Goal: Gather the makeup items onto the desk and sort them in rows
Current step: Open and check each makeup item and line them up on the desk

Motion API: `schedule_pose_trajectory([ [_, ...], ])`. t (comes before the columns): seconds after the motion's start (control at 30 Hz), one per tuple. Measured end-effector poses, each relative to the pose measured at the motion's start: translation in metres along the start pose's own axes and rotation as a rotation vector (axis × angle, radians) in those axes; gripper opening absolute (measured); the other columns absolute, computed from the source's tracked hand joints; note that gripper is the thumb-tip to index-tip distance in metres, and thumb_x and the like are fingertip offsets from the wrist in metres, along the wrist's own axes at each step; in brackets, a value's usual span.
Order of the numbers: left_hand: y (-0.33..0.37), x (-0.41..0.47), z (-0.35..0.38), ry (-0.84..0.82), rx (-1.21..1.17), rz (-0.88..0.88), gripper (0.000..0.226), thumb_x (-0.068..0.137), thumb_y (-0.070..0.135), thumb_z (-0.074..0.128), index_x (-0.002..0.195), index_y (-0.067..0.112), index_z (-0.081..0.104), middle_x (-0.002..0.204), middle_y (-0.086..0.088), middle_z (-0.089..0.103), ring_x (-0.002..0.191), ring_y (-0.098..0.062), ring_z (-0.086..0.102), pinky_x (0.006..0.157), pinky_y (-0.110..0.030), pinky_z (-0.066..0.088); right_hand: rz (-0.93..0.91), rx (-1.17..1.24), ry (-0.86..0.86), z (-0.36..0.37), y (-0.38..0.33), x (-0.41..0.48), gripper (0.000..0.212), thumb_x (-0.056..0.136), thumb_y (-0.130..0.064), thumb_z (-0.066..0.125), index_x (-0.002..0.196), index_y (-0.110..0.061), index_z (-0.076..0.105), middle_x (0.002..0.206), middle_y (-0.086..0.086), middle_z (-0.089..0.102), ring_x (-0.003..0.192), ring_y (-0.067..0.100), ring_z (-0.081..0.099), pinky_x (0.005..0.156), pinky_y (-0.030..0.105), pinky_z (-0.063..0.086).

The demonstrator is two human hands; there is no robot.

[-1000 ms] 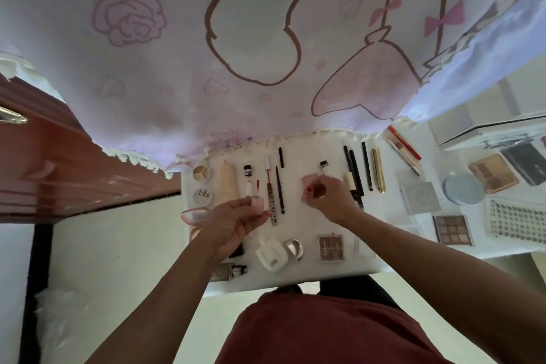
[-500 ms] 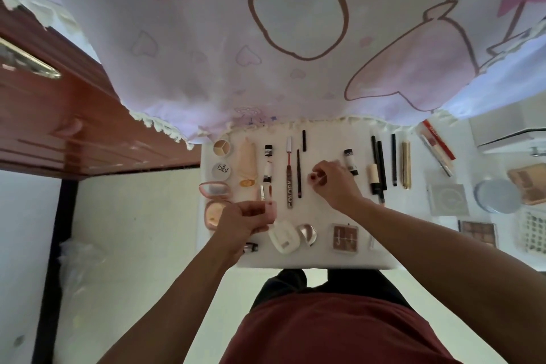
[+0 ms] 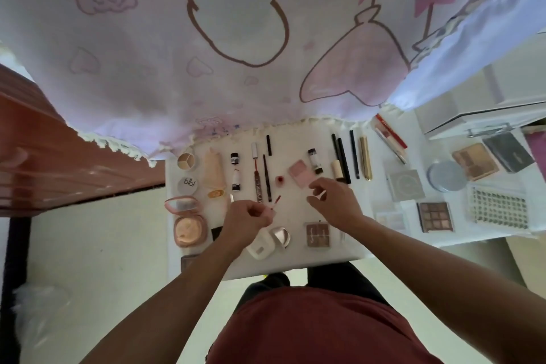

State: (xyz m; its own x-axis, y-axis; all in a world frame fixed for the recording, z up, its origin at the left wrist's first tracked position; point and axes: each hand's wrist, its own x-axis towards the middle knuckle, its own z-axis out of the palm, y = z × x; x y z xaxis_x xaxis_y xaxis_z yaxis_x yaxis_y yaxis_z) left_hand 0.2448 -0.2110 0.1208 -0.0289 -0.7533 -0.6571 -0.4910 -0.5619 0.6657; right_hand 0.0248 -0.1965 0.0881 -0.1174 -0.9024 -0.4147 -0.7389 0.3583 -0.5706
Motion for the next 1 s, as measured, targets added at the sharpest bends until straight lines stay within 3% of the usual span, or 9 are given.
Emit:
schedule_pose_trajectory([
  [0.1,-0.005,0.013,0.025,0.046,0.225,0.016,0.013,0.081,0.021,0.074,0.077,0.009,0.072,0.075,-0.006,0.070,0.071,-0.015,0.062,0.065,-0.027,0.046,0.073,-0.051,-0.058,-0.001,0.015,-0.010,0.026,0.087,-0.030,0.067,0.112,-0.023,0.065,0.097,-0.008,0.067,0.089,0.014,0.061,0.081,0.030,0.050],
  [0.2,-0.007,0.026,0.041,0.131,0.407,0.025,0.016,0.083,0.023,0.065,0.085,0.008,0.071,0.084,-0.006,0.070,0.087,-0.023,0.064,0.072,-0.031,0.048,0.127,-0.091,-0.116,-0.002,0.029,-0.016,0.027,0.088,-0.030,0.065,0.114,-0.023,0.064,0.098,-0.007,0.066,0.091,0.016,0.061,0.080,0.031,0.049],
  [0.33,-0.005,0.031,0.057,0.168,0.539,0.052,0.019,0.089,0.019,0.058,0.097,0.005,0.066,0.102,-0.008,0.063,0.097,-0.025,0.061,0.071,-0.027,0.034,0.153,-0.119,-0.135,-0.004,0.038,-0.016,0.027,0.089,-0.029,0.064,0.115,-0.023,0.064,0.099,-0.006,0.066,0.092,0.015,0.060,0.079,0.029,0.046],
  [0.6,-0.007,0.030,0.063,0.124,0.565,0.039,0.023,0.082,0.018,0.066,0.101,0.006,0.061,0.106,-0.007,0.062,0.097,-0.024,0.059,0.072,-0.027,0.038,0.005,-0.213,-0.103,-0.022,0.023,0.023,0.030,0.091,-0.030,0.062,0.120,-0.021,0.061,0.111,-0.003,0.064,0.099,0.021,0.061,0.080,0.032,0.046],
  [0.73,-0.005,0.023,0.059,0.121,0.567,0.037,0.036,0.080,0.026,0.072,0.109,0.009,0.060,0.111,-0.003,0.060,0.103,-0.021,0.058,0.078,-0.023,0.032,-0.225,-0.445,-0.125,-0.028,-0.001,0.052,0.044,0.090,-0.025,0.061,0.132,-0.020,0.050,0.133,0.002,0.046,0.107,0.026,0.060,0.077,0.035,0.048],
  [0.83,-0.007,0.020,0.055,0.133,0.537,0.040,0.040,0.079,0.028,0.073,0.113,0.011,0.060,0.113,-0.002,0.061,0.102,-0.020,0.058,0.078,-0.026,0.041,-0.282,-0.592,-0.236,-0.029,-0.018,0.071,0.056,0.091,-0.025,0.059,0.142,-0.018,0.039,0.144,0.004,0.031,0.122,0.024,0.050,0.085,0.038,0.049],
  [1.0,-0.004,0.012,0.045,0.184,0.533,0.046,0.040,0.083,0.032,0.070,0.118,0.017,0.059,0.115,0.003,0.059,0.104,-0.018,0.057,0.082,-0.031,0.046,-0.303,-0.731,-0.270,-0.020,-0.024,0.088,0.041,0.090,-0.022,0.059,0.129,-0.015,0.049,0.130,0.005,0.039,0.110,0.024,0.055,0.080,0.039,0.052],
])
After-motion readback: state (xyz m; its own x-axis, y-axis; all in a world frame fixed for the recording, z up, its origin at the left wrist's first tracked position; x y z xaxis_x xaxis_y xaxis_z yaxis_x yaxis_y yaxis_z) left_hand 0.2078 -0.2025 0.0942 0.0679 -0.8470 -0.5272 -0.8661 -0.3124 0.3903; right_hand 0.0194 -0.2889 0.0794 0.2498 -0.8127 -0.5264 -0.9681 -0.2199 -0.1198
